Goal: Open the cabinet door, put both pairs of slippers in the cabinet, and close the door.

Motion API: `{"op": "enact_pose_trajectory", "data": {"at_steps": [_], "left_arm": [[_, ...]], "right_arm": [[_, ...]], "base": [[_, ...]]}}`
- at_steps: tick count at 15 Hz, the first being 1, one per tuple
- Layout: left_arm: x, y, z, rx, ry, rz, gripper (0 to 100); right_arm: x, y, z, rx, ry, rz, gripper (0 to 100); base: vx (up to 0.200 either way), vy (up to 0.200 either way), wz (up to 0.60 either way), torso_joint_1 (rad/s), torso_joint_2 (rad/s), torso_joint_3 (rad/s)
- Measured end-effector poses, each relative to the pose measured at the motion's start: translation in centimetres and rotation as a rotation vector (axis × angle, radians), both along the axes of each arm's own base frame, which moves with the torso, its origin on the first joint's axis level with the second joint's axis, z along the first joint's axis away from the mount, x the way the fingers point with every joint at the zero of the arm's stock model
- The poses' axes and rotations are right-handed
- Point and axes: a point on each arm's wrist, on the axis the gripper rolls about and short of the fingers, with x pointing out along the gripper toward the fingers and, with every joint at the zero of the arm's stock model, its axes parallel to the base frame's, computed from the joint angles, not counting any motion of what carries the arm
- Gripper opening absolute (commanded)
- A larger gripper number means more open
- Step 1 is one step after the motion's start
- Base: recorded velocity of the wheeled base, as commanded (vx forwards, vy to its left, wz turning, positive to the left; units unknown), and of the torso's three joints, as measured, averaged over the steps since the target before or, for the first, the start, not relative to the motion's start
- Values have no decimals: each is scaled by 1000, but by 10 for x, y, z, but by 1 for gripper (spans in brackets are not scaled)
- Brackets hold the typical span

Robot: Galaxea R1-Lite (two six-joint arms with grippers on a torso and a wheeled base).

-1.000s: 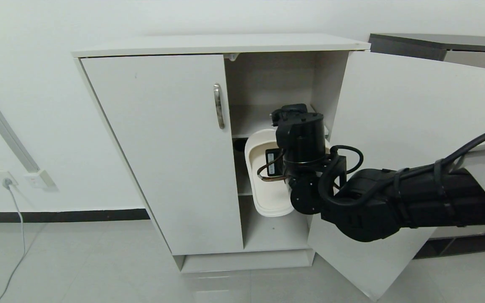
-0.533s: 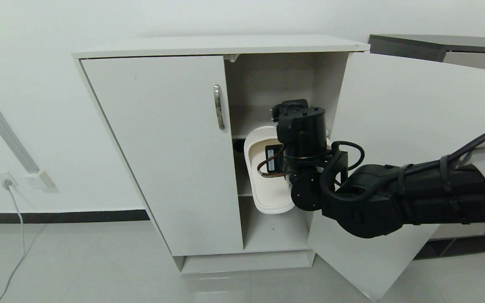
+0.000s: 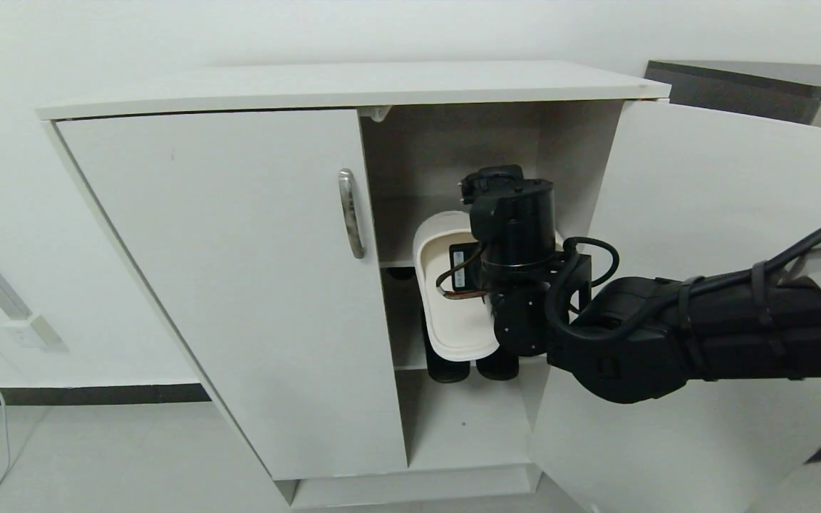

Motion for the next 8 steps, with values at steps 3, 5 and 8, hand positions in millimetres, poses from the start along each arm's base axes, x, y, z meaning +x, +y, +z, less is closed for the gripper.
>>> {"op": "enact_pose_trajectory", "data": {"at_steps": [3,5,8], "left_arm": [[0,0,0,0,0,0,0],[0,0,0,0,0,0,0],[0,0,0,-1,1,0,0]], "right_arm": [[-1,0,-1,-2,2,3,0],[-1,-1,0,-2,2,4,0],[-1,0,0,0,3,6,0]], "base": [[200,0,0,2,1,5],[100,0,0,1,4,1],[0,0,0,0,0,0]]}}
